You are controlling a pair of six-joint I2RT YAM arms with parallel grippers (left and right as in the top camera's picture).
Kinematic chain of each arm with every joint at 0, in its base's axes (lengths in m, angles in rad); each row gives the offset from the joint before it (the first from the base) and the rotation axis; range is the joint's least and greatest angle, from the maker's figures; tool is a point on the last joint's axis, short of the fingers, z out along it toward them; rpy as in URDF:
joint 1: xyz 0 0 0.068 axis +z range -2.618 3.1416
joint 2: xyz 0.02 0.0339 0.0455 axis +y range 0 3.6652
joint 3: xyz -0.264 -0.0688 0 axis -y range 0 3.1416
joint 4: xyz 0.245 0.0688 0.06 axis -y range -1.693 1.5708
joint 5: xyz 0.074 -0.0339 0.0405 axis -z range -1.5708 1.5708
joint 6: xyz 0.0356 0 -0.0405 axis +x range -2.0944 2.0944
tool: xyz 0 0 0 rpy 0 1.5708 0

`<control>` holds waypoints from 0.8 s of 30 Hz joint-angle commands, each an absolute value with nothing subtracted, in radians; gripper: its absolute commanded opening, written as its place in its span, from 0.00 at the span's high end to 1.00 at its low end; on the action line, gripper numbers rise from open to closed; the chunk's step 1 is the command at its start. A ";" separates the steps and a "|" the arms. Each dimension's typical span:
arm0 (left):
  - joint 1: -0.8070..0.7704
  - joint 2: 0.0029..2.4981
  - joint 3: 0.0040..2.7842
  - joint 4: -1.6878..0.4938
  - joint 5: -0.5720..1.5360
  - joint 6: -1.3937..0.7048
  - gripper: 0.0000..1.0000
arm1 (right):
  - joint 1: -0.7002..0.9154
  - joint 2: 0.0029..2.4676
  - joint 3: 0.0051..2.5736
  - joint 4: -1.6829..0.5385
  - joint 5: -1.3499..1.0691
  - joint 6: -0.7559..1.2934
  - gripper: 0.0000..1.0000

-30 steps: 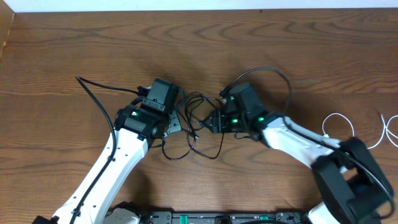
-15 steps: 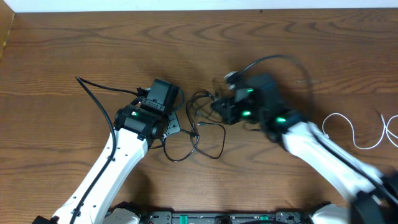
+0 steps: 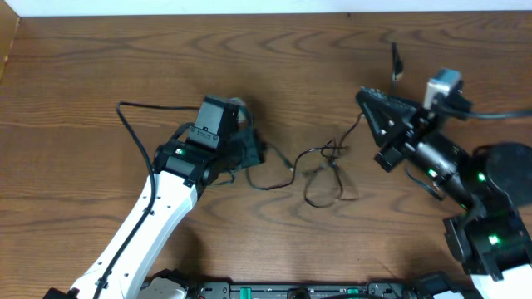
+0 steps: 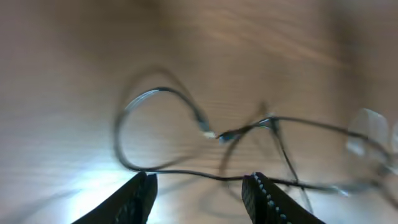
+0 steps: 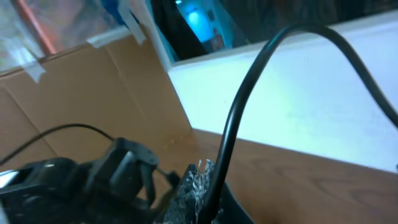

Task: Untangle cables
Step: 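Pull the right gripper up-right to stretch the black cable from the left gripper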

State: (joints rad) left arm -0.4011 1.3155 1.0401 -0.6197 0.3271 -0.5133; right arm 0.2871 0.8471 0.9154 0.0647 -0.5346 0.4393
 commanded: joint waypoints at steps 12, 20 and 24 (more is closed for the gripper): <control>-0.464 1.330 1.049 -0.544 0.731 -0.202 0.46 | 0.281 0.905 0.924 0.066 -0.530 0.493 0.99; -0.542 1.386 1.049 -0.531 0.772 -0.202 0.46 | 0.281 0.906 0.924 0.070 -0.523 0.493 0.99; -0.579 1.405 1.049 -0.500 0.848 -0.202 0.46 | 0.281 0.912 0.924 0.055 -0.476 0.493 0.99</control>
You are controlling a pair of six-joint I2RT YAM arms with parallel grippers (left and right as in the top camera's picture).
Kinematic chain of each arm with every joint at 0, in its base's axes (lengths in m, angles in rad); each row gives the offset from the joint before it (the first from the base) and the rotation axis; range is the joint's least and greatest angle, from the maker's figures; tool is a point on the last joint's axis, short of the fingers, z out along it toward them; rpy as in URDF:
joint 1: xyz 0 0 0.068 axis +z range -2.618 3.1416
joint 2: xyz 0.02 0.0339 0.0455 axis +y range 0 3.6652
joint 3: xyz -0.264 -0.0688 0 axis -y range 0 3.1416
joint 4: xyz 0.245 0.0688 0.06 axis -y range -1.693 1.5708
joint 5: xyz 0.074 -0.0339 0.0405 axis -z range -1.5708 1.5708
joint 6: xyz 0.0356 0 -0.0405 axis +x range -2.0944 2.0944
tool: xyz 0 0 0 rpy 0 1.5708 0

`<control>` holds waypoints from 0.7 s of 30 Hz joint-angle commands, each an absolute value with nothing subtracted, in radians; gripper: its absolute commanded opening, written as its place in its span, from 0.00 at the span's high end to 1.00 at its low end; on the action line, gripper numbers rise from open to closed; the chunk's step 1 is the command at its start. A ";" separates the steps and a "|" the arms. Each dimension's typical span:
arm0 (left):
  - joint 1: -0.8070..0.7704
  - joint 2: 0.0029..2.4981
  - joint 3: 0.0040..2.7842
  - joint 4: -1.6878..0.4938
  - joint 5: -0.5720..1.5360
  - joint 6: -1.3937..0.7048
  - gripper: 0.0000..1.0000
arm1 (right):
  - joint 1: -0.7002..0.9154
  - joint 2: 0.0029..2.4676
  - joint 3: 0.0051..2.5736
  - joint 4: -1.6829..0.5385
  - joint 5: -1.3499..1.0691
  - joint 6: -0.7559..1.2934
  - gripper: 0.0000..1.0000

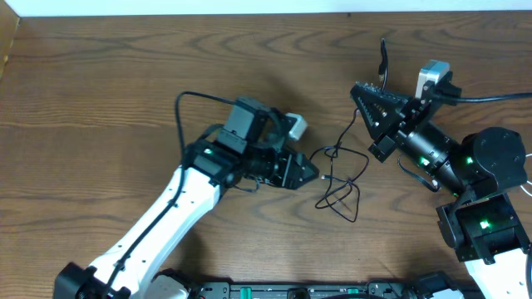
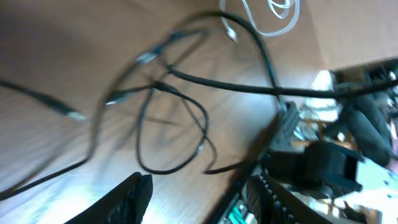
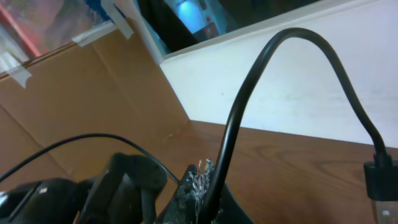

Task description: Untangle cables

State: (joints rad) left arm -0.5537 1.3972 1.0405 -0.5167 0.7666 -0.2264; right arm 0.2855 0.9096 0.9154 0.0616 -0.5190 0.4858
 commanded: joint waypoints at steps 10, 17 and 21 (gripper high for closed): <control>-0.591 1.407 1.049 -0.448 0.888 -0.199 0.46 | 0.280 0.961 0.924 -0.010 -0.377 0.595 0.99; -0.591 1.417 1.049 -0.421 0.813 -0.199 0.46 | 0.280 0.960 0.924 0.091 -0.450 0.696 0.99; -0.591 1.423 1.049 -0.419 0.738 -0.199 0.46 | 0.280 0.960 0.924 0.125 -0.479 0.729 0.99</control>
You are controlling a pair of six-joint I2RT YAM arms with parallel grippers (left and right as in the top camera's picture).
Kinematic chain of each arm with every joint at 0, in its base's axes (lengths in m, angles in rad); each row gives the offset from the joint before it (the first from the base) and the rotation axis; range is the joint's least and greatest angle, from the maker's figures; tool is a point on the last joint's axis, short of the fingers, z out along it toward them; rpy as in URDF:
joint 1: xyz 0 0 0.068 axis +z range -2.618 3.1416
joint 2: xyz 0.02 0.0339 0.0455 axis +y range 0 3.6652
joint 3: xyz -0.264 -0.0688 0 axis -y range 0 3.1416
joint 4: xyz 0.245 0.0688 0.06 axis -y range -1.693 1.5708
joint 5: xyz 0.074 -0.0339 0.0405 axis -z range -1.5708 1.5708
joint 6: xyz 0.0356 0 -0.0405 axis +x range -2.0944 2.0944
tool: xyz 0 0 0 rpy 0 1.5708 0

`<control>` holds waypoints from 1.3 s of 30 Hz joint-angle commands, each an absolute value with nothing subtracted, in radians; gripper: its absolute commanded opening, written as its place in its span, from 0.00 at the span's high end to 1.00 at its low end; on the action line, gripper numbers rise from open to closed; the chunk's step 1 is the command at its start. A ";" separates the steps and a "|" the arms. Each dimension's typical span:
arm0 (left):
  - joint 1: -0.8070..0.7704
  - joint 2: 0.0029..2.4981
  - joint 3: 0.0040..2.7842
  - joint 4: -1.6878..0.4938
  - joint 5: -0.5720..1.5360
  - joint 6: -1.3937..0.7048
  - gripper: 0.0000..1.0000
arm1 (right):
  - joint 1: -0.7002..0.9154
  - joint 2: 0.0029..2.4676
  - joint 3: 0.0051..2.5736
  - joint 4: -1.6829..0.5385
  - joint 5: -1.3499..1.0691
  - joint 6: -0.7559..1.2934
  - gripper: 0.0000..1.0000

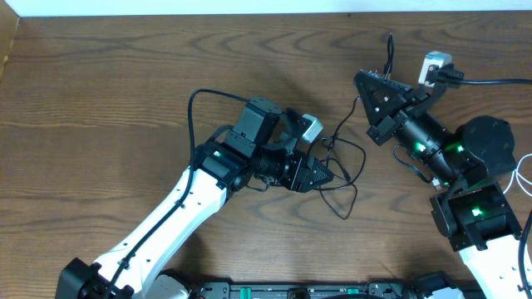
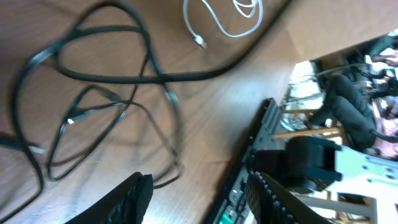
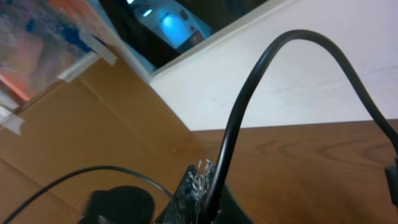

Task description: Untangle cables

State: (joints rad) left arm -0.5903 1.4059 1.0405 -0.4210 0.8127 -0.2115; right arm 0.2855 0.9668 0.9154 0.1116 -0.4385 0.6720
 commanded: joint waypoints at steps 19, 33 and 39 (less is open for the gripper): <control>-0.641 1.425 1.049 -0.318 0.630 -0.365 0.46 | 0.280 0.960 0.924 0.150 -0.485 0.826 0.99; -0.717 1.425 1.049 -0.358 0.384 -0.394 0.92 | 0.280 0.960 0.924 0.097 -0.497 0.839 0.99; -0.659 1.396 1.050 -0.407 0.320 -0.344 0.92 | 0.280 0.961 0.924 -0.346 -0.398 0.702 0.99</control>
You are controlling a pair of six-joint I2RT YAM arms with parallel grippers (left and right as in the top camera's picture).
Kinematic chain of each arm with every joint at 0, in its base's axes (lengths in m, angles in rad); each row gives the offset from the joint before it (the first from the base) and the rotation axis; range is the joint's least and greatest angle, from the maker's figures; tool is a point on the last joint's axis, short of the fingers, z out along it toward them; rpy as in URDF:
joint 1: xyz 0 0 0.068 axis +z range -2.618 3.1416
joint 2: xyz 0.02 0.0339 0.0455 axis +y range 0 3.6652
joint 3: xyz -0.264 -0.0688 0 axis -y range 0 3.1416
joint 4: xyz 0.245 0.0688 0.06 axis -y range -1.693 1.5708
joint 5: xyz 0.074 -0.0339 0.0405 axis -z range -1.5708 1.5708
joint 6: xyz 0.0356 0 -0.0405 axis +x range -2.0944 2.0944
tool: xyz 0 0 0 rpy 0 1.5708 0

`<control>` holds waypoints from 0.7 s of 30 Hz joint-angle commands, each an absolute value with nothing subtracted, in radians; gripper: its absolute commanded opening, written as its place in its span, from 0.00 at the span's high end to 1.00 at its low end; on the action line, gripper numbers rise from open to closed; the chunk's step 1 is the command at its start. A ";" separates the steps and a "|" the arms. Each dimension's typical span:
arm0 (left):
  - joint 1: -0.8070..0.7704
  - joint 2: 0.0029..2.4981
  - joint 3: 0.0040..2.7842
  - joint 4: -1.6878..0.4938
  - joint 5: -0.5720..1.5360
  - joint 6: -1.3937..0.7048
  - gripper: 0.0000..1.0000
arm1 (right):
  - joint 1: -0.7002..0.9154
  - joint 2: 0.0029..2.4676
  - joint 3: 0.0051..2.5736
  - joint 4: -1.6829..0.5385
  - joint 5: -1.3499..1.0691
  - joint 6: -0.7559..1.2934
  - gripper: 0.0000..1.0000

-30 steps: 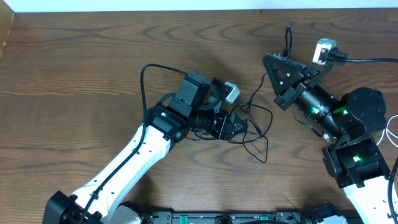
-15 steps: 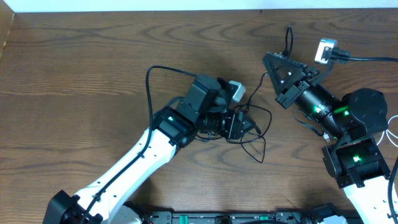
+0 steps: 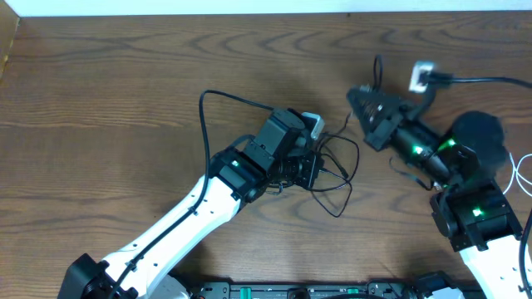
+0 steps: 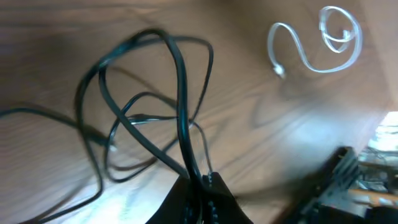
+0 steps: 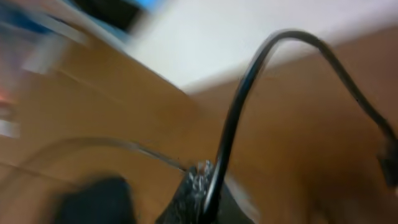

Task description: Untangle cables

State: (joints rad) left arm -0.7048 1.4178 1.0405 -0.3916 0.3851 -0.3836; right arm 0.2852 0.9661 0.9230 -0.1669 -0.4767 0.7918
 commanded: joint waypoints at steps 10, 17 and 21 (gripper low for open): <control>-0.477 1.237 1.050 -0.330 0.464 -0.449 0.92 | 0.280 1.007 0.921 -0.982 -0.120 0.671 0.98; -0.472 1.192 1.050 -0.178 0.775 -0.469 0.93 | 0.281 1.074 0.921 -0.841 -0.327 0.584 0.32; -0.485 1.195 1.050 -0.230 0.805 -0.458 0.92 | 0.286 1.099 0.921 -0.664 -0.518 0.443 0.33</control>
